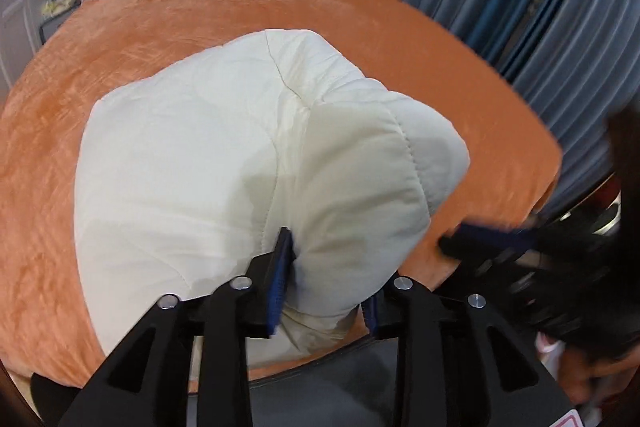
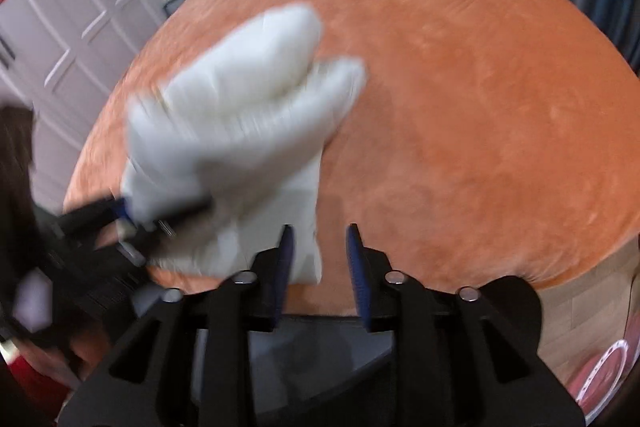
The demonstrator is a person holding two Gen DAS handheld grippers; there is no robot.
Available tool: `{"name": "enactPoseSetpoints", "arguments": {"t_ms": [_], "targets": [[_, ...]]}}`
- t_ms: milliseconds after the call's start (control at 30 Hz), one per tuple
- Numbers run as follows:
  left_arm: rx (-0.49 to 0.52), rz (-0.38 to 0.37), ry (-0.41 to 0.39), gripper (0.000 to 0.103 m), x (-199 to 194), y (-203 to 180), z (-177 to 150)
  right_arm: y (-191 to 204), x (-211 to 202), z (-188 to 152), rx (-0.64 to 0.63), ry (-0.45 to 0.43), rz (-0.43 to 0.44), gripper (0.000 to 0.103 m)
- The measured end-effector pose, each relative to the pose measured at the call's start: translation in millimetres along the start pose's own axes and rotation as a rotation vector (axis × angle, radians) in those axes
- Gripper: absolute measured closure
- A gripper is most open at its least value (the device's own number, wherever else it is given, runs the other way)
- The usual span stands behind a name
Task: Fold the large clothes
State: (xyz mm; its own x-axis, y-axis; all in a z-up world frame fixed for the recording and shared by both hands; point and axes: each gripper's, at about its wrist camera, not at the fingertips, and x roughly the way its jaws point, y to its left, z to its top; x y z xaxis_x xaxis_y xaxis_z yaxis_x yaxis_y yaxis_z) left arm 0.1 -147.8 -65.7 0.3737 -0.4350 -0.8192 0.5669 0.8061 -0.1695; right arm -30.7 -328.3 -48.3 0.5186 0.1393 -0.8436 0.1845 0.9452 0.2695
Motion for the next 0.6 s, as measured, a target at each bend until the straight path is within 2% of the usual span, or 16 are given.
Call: {"name": "enactPoseSetpoints", "arguments": {"t_ms": [67,100,133,200,233,300,400,500,533,600], "targets": [[0.012,-0.001,-0.017,0.057,-14,-8,-1,3,-16,2,0.014,-0.046,0.020,0.054],[0.007,-0.023,-0.021,0.048,-23,-6,-2,7,-25,7,0.011,-0.074,0.040,0.052],[-0.007,-0.055,-0.024,0.043,-33,-6,-2,8,-26,14,0.011,-0.083,0.051,0.052],[-0.039,-0.132,-0.027,0.036,-58,2,-3,11,-38,23,0.017,-0.109,0.107,0.048],[-0.057,-0.155,-0.038,0.032,-73,6,-7,10,-46,24,0.024,-0.121,0.137,0.043],[-0.091,-0.168,-0.072,0.032,-98,12,-11,13,-50,33,0.043,-0.135,0.196,0.034],[-0.183,-0.068,-0.120,0.032,-114,42,0,21,-44,49,0.068,-0.111,0.250,0.032],[-0.259,0.060,-0.124,0.032,-104,73,20,20,-12,59,0.077,-0.044,0.181,0.032],[-0.280,0.095,-0.122,0.032,-100,80,24,19,-3,59,0.086,-0.021,0.183,0.037],[-0.306,0.136,-0.105,0.032,-88,90,33,18,13,59,0.113,0.033,0.228,0.056]]}}
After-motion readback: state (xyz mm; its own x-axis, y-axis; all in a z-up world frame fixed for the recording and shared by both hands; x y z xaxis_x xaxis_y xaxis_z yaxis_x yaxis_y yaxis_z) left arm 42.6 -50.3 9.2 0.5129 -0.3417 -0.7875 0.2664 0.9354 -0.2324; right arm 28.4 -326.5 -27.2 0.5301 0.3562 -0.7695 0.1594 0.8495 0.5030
